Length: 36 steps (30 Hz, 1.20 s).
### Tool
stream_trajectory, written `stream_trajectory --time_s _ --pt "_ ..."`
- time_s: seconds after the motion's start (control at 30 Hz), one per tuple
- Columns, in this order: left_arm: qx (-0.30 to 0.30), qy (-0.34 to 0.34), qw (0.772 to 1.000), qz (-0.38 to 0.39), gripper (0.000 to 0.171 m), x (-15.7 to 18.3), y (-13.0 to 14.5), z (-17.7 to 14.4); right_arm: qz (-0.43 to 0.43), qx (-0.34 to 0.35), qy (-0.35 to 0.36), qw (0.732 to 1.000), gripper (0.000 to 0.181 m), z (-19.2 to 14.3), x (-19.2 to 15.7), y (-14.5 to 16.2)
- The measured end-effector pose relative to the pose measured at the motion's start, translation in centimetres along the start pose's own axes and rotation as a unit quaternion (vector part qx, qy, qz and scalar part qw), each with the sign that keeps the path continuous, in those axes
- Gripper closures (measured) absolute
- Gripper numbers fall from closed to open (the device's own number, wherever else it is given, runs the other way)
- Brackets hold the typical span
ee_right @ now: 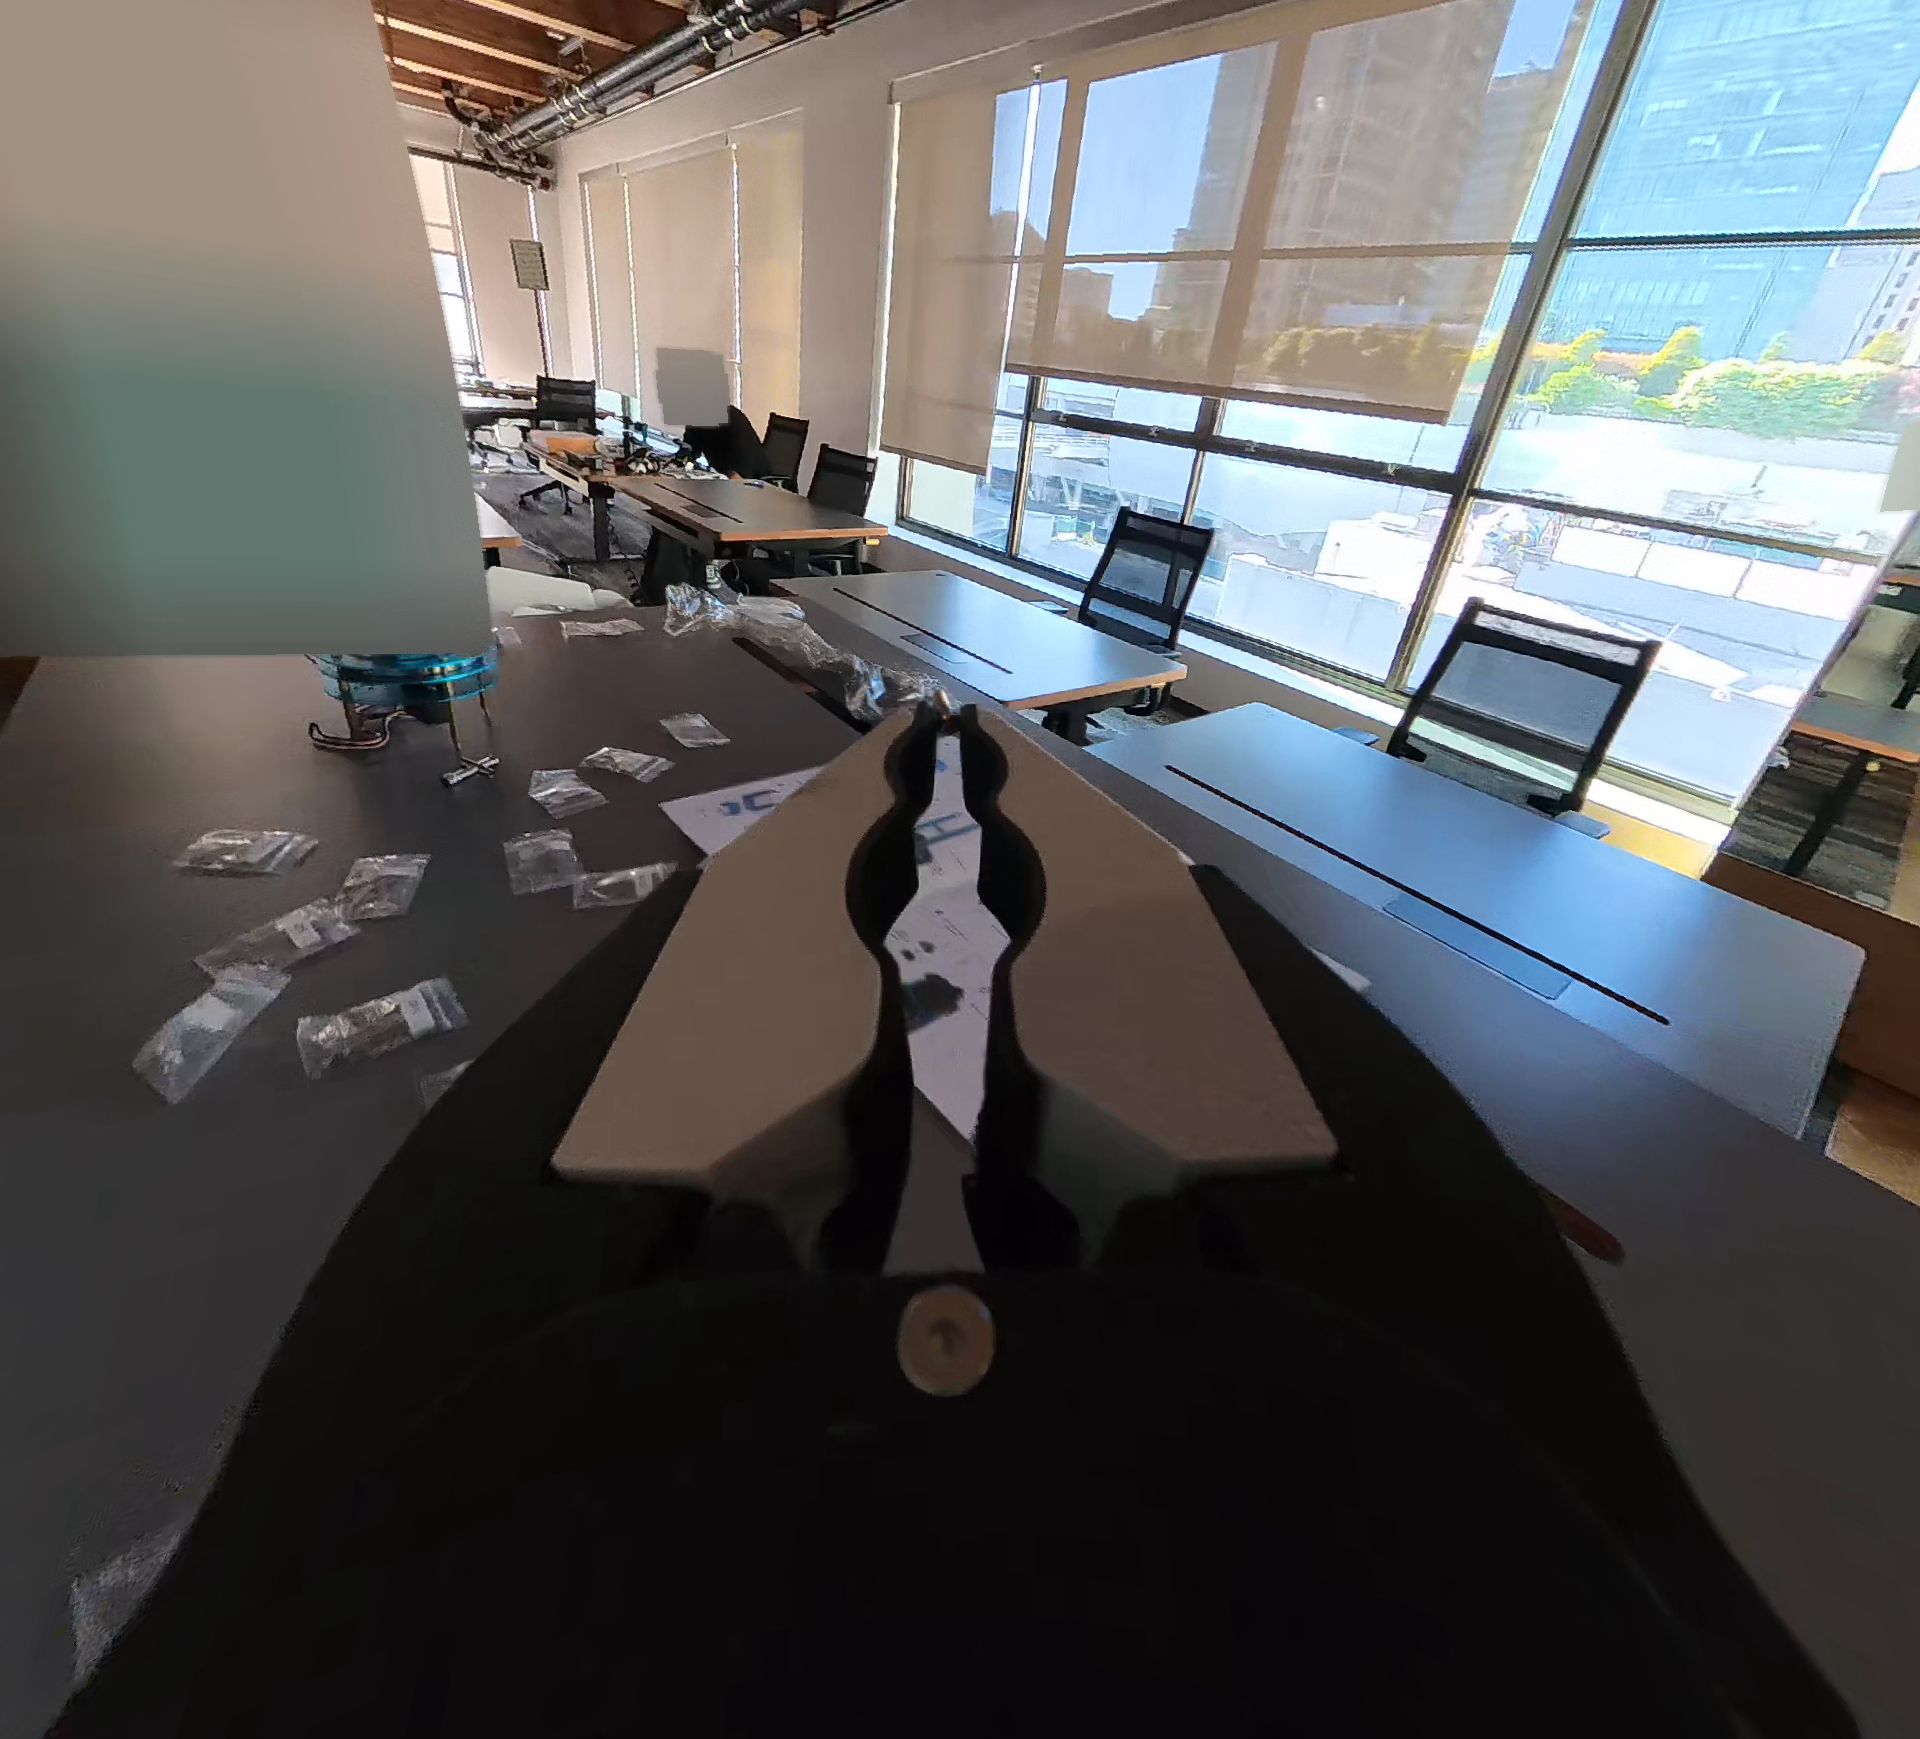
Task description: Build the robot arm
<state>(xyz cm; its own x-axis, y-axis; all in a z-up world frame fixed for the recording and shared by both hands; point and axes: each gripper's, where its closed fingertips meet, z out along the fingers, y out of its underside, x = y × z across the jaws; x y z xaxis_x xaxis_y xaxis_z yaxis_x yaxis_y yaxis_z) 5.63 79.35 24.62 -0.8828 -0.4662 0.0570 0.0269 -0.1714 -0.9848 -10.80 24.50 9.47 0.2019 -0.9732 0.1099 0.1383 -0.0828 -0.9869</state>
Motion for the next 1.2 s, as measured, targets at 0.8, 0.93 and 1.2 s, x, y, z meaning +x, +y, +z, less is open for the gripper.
stream_trajectory --time_s 0.8,0.93,1.2 --pt "0.019 0.121 0.993 -0.004 0.112 -25.9 2.0 -8.6 -0.083 0.023 0.215 0.973 0.179 11.0 -16.1 -7.7" --pt "0.042 0.111 0.992 -0.028 0.112 -21.4 2.3 -7.2 -0.103 -0.005 0.143 0.984 0.179 10.9 -14.1 -5.6" --pt "0.041 0.096 0.994 -0.043 0.108 -13.3 2.5 -5.0 -0.093 0.003 0.106 0.990 0.179 10.0 -9.7 -3.1"
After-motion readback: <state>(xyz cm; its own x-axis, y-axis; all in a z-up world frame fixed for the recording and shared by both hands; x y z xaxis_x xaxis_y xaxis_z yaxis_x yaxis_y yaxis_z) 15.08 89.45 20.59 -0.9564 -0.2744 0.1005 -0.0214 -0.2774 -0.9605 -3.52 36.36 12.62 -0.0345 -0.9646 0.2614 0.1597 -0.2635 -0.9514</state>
